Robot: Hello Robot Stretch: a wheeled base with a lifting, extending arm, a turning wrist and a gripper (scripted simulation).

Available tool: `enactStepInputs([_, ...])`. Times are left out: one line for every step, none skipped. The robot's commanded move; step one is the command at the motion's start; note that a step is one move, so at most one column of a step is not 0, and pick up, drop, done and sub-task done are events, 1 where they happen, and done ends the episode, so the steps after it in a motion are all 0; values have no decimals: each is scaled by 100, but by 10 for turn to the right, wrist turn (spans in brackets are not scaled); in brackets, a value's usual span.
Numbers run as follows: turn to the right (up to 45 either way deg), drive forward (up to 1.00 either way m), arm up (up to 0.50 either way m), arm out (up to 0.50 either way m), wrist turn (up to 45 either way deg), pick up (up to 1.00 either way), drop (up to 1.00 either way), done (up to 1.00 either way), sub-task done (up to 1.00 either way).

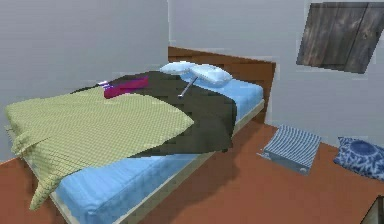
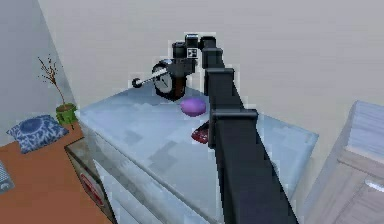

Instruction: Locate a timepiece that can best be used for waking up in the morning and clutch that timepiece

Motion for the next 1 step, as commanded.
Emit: enactStepInputs([0, 0, 0, 0, 300, 0, 0, 0, 0])
